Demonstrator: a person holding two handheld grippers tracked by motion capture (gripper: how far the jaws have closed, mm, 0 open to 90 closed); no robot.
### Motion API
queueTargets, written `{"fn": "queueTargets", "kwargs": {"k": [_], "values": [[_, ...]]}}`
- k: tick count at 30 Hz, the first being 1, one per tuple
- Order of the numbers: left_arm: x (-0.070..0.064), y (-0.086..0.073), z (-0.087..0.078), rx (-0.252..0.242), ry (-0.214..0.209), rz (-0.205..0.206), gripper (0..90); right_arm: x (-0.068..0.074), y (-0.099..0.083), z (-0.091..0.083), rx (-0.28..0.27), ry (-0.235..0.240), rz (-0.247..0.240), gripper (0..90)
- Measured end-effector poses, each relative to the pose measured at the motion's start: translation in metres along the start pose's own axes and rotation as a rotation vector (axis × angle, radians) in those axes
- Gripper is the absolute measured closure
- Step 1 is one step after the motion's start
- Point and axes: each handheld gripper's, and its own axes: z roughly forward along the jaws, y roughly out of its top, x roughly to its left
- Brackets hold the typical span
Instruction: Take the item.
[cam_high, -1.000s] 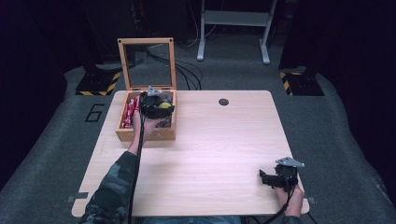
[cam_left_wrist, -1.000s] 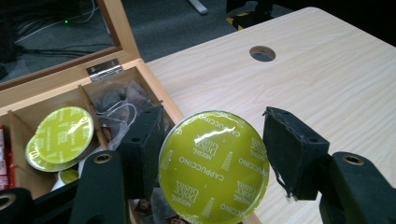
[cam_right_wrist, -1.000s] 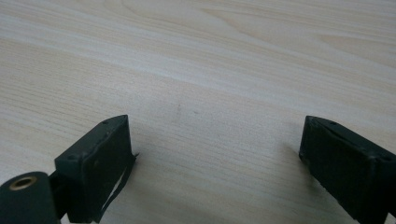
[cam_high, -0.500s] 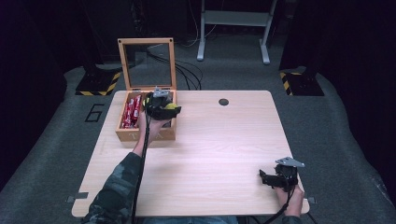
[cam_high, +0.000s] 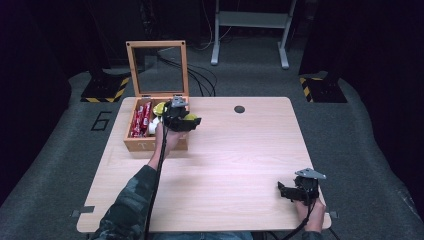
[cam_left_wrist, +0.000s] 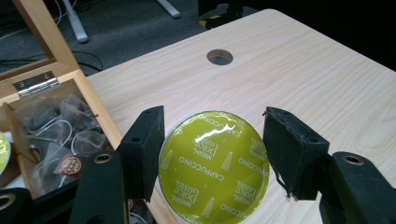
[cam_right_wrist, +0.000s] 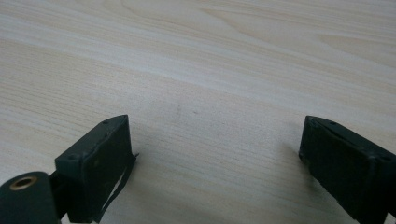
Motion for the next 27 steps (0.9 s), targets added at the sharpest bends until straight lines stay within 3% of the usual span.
{"fn": "queueTargets", "kwargs": {"k": [18, 27], "values": [[-0.02, -0.01, 0.016, 0.032, -0.044, 0.028, 39.9, 0.0, 0.0, 0.0, 0.001, -0.001, 0.003, 8.9], [-0.037, -0.017, 0.029, 0.047, -0.084, 0.03, 39.8, 0.0, 0.0, 0.0, 0.0, -0.001, 0.003, 8.9]]}}
